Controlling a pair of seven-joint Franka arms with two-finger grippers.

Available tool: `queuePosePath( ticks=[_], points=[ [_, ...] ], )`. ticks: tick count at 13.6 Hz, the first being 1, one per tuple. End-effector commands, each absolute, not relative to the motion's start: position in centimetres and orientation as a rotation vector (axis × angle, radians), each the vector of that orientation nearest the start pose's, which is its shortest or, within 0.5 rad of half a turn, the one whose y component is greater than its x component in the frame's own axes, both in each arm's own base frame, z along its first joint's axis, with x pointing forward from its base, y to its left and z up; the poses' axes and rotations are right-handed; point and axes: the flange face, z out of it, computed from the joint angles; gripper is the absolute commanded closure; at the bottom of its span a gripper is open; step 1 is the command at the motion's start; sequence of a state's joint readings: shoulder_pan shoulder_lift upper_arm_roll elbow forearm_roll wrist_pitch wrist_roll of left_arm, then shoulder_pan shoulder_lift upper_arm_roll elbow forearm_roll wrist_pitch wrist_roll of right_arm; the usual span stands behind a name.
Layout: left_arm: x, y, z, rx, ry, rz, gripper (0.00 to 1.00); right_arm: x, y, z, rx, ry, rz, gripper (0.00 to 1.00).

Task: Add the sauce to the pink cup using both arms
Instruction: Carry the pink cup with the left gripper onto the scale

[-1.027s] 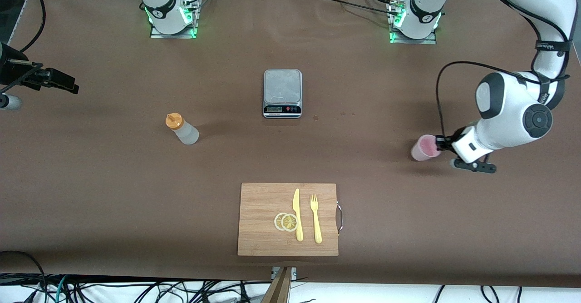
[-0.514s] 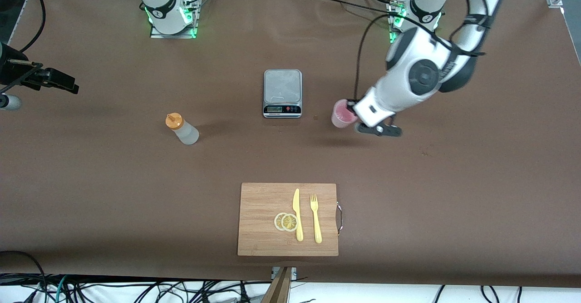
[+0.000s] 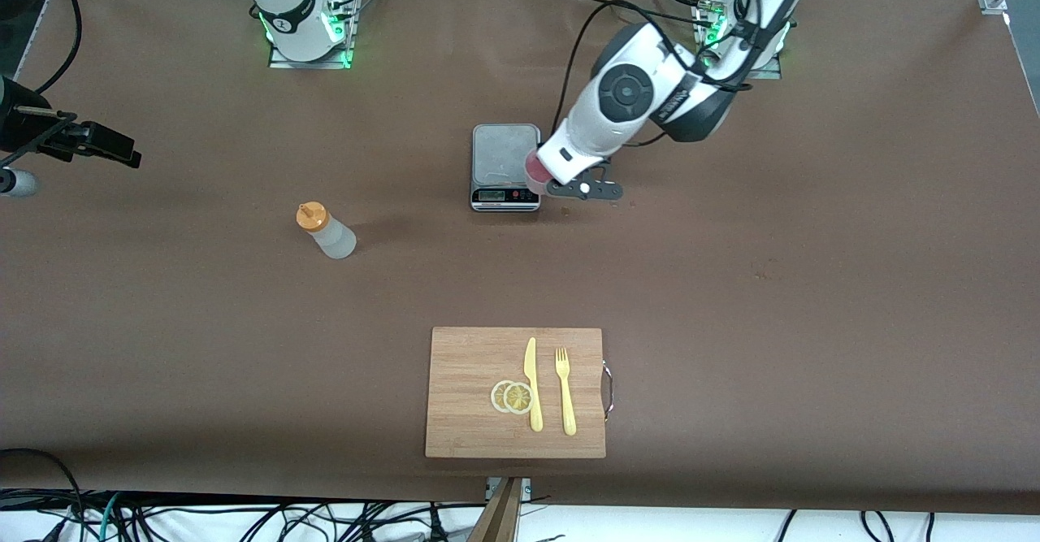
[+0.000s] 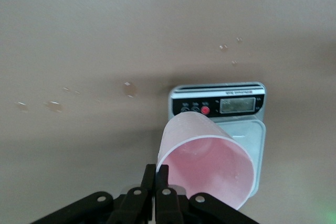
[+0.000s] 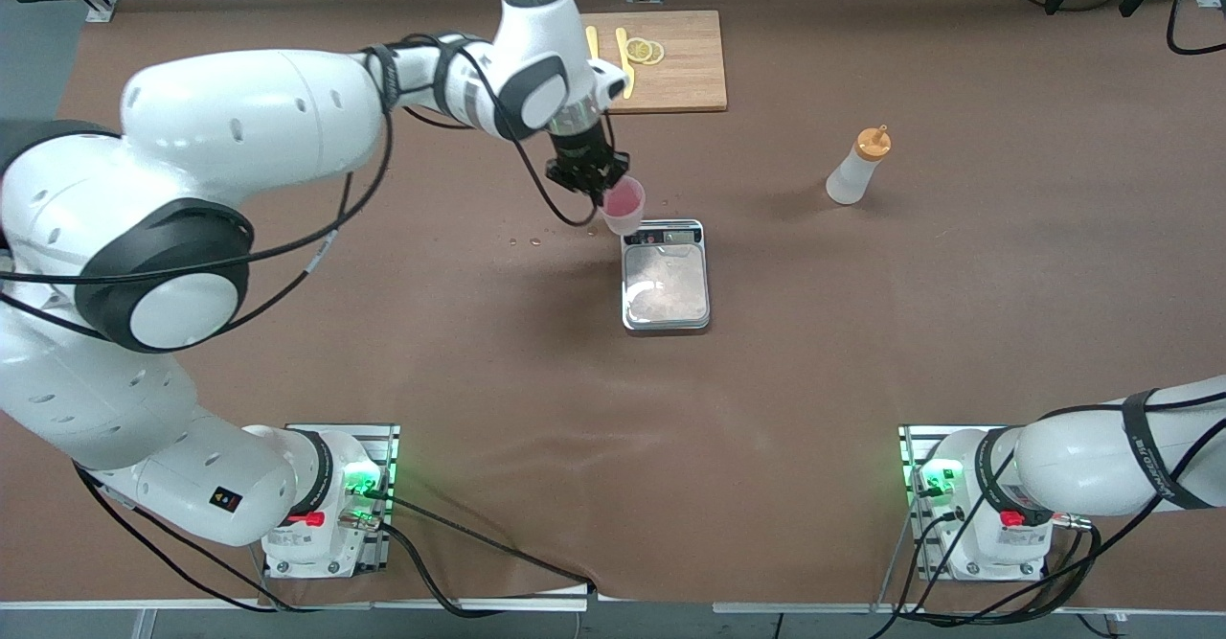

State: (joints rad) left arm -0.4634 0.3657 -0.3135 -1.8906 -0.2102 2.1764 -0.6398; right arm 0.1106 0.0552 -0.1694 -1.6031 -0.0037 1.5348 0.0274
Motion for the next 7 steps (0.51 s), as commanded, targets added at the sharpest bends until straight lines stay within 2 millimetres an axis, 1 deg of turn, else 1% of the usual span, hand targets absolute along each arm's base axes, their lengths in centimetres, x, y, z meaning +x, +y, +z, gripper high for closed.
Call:
queuePosePath(
  ticks=[1,2,4,5,7],
  points=[
    [42.8,-45.2,31.3,-3.288,-0.019,0.383,1.0,56.2,-3.2,58.0,-3.145,0.116,0.185,0.0],
    [42.4,-45.4,31.2,-3.284,-0.012,0.387,1.0,56.2,-3.2,58.0,-3.143,0.116,0.185,0.0],
    [41.0,-46.7,31.1,-3.275,-0.007,0.396,1.0,56.2,-3.2,57.9,-3.142,0.116,0.187,0.0],
    [40.5,-47.1,30.6,-3.268,-0.004,0.406,1.0,56.2,-3.1,57.7,-3.141,0.116,0.195,0.0],
    [40.4,-47.6,30.0,-3.281,-0.014,0.39,1.0,56.7,-2.9,56.5,-3.139,0.085,0.233,0.0]
  ],
)
